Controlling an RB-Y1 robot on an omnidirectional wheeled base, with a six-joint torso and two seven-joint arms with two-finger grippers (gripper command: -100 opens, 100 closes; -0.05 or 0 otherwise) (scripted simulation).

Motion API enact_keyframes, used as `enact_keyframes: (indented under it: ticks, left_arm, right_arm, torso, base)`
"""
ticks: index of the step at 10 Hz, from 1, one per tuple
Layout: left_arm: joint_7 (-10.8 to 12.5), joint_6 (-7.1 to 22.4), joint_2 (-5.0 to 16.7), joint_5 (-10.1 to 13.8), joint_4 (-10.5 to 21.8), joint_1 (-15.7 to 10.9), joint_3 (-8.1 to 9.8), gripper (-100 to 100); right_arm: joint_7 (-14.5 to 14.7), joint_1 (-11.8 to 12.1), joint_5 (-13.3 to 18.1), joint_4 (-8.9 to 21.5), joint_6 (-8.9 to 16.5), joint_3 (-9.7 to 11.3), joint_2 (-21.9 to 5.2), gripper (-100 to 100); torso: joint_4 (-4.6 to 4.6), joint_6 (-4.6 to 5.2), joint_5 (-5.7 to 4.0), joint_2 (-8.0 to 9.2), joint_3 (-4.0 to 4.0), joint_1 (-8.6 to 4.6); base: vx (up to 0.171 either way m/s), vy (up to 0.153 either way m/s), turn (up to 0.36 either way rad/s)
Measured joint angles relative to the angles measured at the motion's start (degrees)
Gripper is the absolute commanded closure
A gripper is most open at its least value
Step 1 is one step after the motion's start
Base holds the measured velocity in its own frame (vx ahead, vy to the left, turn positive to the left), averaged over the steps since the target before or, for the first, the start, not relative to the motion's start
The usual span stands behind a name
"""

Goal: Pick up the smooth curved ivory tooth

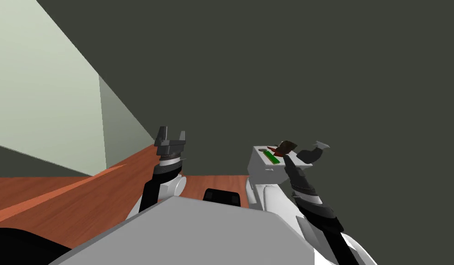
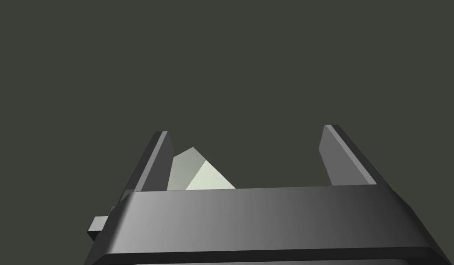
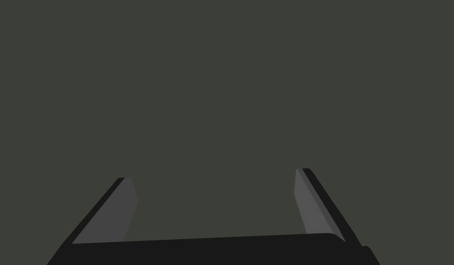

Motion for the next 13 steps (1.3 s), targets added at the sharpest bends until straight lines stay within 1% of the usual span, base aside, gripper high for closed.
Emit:
enact_keyframes:
  ticks: [1,2,3,4,5,6,7,8,9,10,11,12,13]
  left_arm:
    - [0.0,0.0,0.0,0.0,0.0,0.0,0.01,0]
    - [0.0,0.0,0.0,0.0,0.0,0.0,0.00,0]
    - [0.0,0.0,0.0,0.0,0.0,0.0,0.00,0]
    - [0.0,0.0,0.0,0.0,0.0,0.0,0.01,0]
    - [0.0,0.0,0.0,0.0,0.0,0.0,0.01,0]
    - [0.0,0.0,0.0,0.0,0.0,0.0,0.01,0]
    - [0.0,0.0,0.0,0.0,0.0,0.0,0.01,0]
    - [0.0,0.0,0.0,0.0,0.0,0.0,0.01,0]
    - [0.0,0.0,0.0,0.0,0.0,0.0,0.02,0]
    - [0.0,0.0,0.0,0.0,0.0,0.0,0.01,0]
    - [0.0,0.0,0.0,0.0,0.0,0.0,0.02,0]
    - [0.0,0.0,0.0,0.0,0.0,0.0,0.01,0]
    - [0.0,0.0,0.0,0.0,0.0,0.0,0.01,0]
  right_arm:
    - [0.8,0.6,0.5,0.7,-0.6,-0.9,-0.6,-100]
    - [1.5,2.1,1.2,1.5,-1.4,-2.6,-1.7,-100]
    - [2.3,4.3,1.8,2.7,-2.6,-4.8,-3.3,-100]
    - [3.0,4.7,2.5,3.6,-3.2,-5.4,-3.9,-100]
    - [4.0,5.9,3.4,4.9,-4.0,-6.6,-4.8,-100]
    - [5.2,8.0,4.5,5.7,-4.7,-8.2,-6.1,-100]
    - [5.9,8.6,5.1,6.6,-5.2,-9.0,-6.8,-100]
    - [6.7,9.3,6.0,8.4,-5.8,-10.1,-8.3,-100]
    - [7.3,10.1,6.3,9.9,-7.0,-10.9,-8.8,-100]
    - [8.4,11.1,7.4,12.2,-8.2,-11.5,-9.7,-100]
    - [9.0,12.0,7.9,12.6,-8.6,-12.1,-10.2,-100]
    - [9.6,13.9,8.5,13.8,-9.5,-13.5,-11.2,-100]
    - [10.7,15.9,9.6,15.7,-10.7,-15.0,-12.6,-100]
  torso:
    - [0.00,0.04,-0.01,0.02,0.01,-0.07]
    - [0.01,0.02,-0.02,0.03,0.02,-0.09]
    - [0.00,0.00,-0.01,0.01,0.01,-0.05]
    - [0.01,0.04,-0.02,0.02,0.01,-0.10]
    - [0.01,0.01,-0.03,0.03,0.02,-0.13]
    - [0.00,0.03,-0.02,0.01,0.00,-0.10]
    - [0.01,0.05,-0.03,0.02,0.01,-0.14]
    - [0.01,0.01,-0.03,0.02,0.01,-0.14]
    - [0.01,0.08,-0.04,0.04,0.02,-0.17]
    - [0.01,0.01,-0.04,0.01,0.01,-0.18]
    - [0.01,0.10,-0.04,0.03,0.01,-0.19]
    - [0.01,0.05,-0.04,0.05,0.03,-0.18]
    - [0.00,0.04,-0.04,0.00,0.00,-0.19]
  base:
    - [0.016,0.042,0.355]
    - [0.024,0.059,0.520]
    - [0.018,0.036,0.307]
    - [0.017,0.032,0.404]
    - [0.031,0.041,0.444]
    - [0.023,0.024,0.261]
    - [0.021,0.032,0.397]
    - [0.020,0.016,0.248]
    - [0.028,0.019,0.418]
    - [0.025,0.007,0.190]
    - [0.020,0.014,0.303]
    - [0.037,0.014,0.458]
    - [0.032,0.005,0.341]
